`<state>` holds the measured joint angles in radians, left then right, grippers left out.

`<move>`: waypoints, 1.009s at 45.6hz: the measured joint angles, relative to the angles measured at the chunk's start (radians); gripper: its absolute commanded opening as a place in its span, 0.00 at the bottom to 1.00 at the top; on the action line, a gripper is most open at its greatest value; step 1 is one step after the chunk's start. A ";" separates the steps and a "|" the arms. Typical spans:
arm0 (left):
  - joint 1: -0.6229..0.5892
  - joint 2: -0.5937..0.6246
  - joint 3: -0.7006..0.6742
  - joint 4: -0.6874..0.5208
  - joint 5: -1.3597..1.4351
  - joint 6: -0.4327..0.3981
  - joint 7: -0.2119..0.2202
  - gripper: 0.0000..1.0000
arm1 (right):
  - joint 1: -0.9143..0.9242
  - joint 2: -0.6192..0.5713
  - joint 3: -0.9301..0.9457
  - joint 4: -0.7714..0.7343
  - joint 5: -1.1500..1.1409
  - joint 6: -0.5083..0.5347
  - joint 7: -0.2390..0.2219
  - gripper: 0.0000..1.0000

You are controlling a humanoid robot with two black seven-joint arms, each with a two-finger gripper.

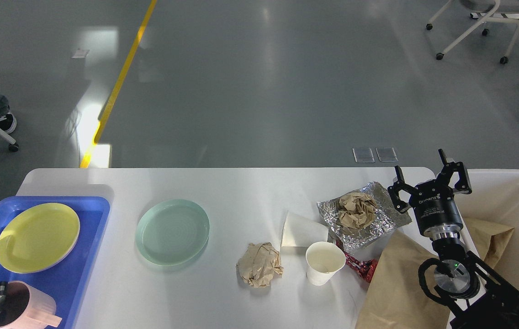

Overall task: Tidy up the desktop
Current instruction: 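Lower the pink mug onto the blue tray and open the left gripper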

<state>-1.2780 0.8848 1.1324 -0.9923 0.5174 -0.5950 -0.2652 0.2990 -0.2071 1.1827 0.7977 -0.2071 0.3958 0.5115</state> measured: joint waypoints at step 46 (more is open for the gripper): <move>-0.132 0.014 0.045 -0.021 -0.044 -0.102 0.006 0.96 | 0.000 0.000 0.000 0.000 0.000 0.000 -0.001 1.00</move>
<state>-1.4100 0.8992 1.1776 -1.0136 0.4734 -0.6967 -0.2591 0.2991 -0.2071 1.1827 0.7977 -0.2071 0.3958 0.5108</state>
